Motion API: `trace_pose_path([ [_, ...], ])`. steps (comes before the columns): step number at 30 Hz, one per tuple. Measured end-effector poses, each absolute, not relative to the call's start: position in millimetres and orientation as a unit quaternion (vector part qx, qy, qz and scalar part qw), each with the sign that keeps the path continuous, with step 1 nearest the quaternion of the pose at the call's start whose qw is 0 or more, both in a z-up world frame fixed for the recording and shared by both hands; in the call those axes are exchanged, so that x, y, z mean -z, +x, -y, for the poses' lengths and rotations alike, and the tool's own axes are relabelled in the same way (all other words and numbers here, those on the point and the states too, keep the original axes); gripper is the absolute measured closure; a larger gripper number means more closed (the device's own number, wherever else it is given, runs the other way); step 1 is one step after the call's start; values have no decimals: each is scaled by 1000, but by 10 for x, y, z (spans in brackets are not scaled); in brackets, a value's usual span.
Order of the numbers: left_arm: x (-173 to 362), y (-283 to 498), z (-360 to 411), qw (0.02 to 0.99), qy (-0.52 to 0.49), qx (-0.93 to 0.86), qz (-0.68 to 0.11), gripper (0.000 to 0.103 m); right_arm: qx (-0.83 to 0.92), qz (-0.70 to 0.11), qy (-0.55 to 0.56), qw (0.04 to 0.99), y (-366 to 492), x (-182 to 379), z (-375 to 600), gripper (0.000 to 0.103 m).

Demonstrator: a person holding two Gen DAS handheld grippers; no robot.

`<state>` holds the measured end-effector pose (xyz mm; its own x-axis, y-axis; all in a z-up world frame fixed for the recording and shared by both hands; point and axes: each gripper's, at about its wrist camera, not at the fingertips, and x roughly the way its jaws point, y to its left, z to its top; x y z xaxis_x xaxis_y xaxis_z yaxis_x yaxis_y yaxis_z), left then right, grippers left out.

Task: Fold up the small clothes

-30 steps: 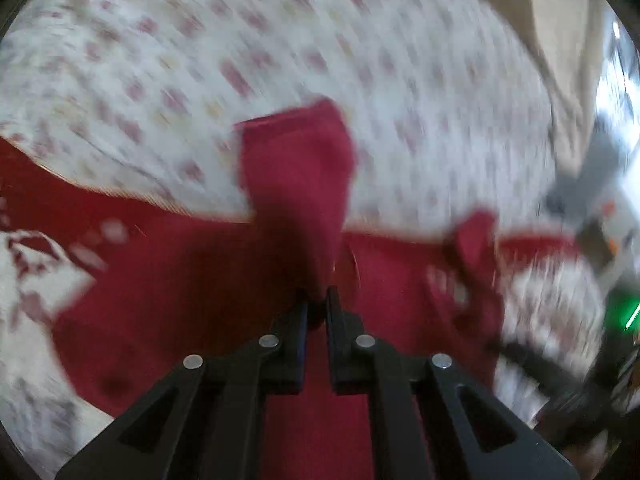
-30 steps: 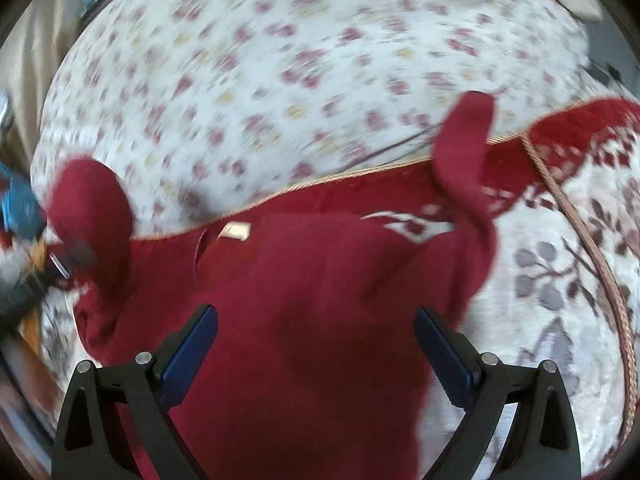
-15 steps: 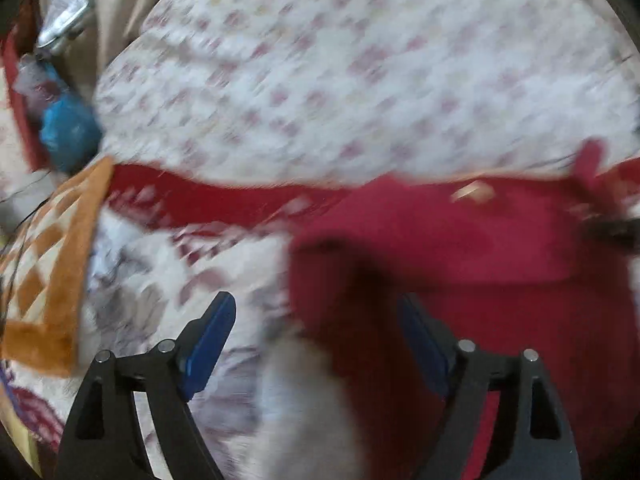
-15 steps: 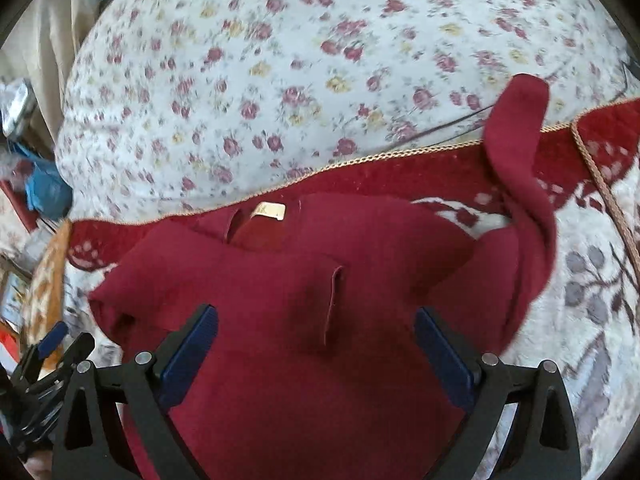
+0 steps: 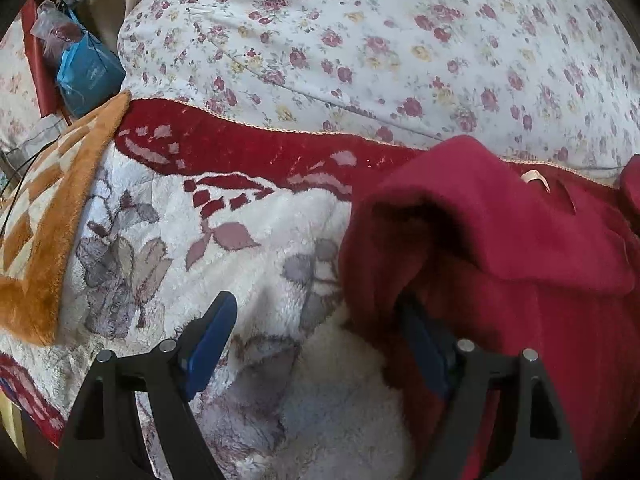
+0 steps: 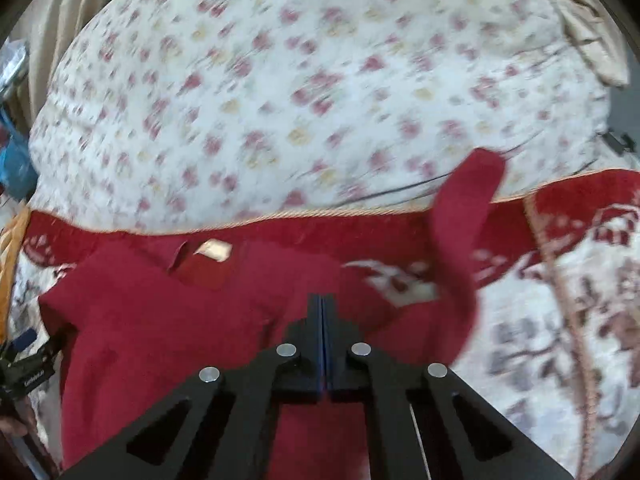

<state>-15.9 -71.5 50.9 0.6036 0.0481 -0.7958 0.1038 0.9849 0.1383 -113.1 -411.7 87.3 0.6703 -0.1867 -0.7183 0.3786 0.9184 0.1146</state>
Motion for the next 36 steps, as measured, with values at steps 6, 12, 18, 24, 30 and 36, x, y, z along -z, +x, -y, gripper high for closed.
trace_pose_path([
  [6, -503, -126, 706, 890, 67, 12, -451, 22, 76, -405, 174, 894, -937, -577, 3877, 30],
  [12, -448, -90, 709, 886, 70, 9, -459, 22, 92, -453, 98, 881, -481, -217, 3520, 60],
  [18, -453, -102, 636, 884, 56, 7, -464, 22, 89, -404, 128, 901, -851, -647, 3869, 97],
  [24, -467, -162, 642, 881, 56, 15, -469, 22, 143, -395, 108, 901, -1054, -830, 4196, 97],
  [30, -523, -265, 436, 880, 16, 9, -474, 22, 103, -394, 103, 907, -902, -973, 3782, 47],
  [36, -436, -168, 197, 866, -40, -6, -499, 22, -130, -403, 66, 903, -14, -1020, 2483, 30],
])
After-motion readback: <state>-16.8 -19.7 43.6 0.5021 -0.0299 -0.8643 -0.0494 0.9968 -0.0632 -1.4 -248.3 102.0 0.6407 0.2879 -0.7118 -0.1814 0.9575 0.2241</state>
